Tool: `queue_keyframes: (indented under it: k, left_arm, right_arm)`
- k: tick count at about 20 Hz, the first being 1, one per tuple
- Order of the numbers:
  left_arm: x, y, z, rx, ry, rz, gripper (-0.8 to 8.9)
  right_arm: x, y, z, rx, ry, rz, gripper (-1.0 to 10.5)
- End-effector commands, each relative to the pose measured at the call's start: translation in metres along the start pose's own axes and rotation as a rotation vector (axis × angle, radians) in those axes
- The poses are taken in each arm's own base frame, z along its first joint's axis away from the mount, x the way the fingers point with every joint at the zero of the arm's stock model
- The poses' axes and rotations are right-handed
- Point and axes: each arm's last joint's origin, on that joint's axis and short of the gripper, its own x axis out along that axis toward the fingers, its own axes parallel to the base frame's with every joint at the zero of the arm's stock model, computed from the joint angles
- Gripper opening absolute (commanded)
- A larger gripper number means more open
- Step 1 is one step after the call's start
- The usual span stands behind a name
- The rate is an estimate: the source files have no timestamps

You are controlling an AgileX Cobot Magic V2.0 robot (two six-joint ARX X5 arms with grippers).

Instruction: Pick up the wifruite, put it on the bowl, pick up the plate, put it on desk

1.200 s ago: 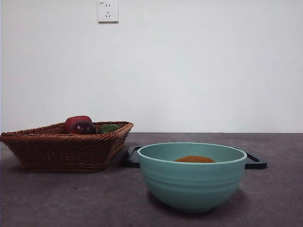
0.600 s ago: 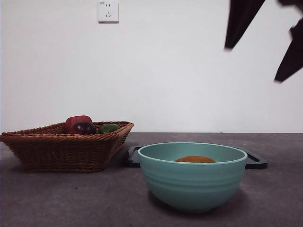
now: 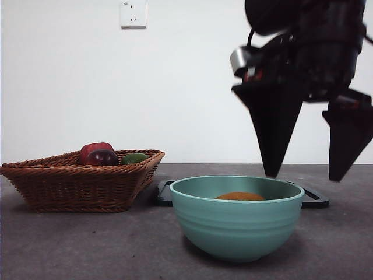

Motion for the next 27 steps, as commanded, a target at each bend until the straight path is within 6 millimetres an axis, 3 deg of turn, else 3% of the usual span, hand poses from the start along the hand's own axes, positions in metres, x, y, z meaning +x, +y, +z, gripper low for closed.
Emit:
queue_keyframes:
  k: [1, 7, 13, 20, 27]
  left_arm:
    - [-0.003, 0.0, 0.003, 0.008, -0.022, -0.007, 6.56]
    - [-0.003, 0.0, 0.003, 0.008, -0.022, -0.007, 6.56]
    - [-0.003, 0.0, 0.003, 0.008, -0.022, -0.007, 6.56]
    - [-0.003, 0.0, 0.003, 0.008, -0.022, -0.008, 6.56]
    - [-0.003, 0.0, 0.003, 0.007, -0.022, -0.008, 6.56]
  right_arm:
    - [0.012, 0.002, 0.009, 0.006, 0.028, -0.009, 5.8]
    - [0.035, 0.001, 0.017, 0.014, 0.078, -0.016, 4.0]
    - [0.04, 0.004, 0.021, 0.009, 0.061, -0.001, 0.3]
    - [0.034, 0.002, 0.025, 0.061, 0.05, -0.006, 0.1]
    - [-0.013, -0.024, 0.067, 0.147, -0.054, -0.017, 0.1]
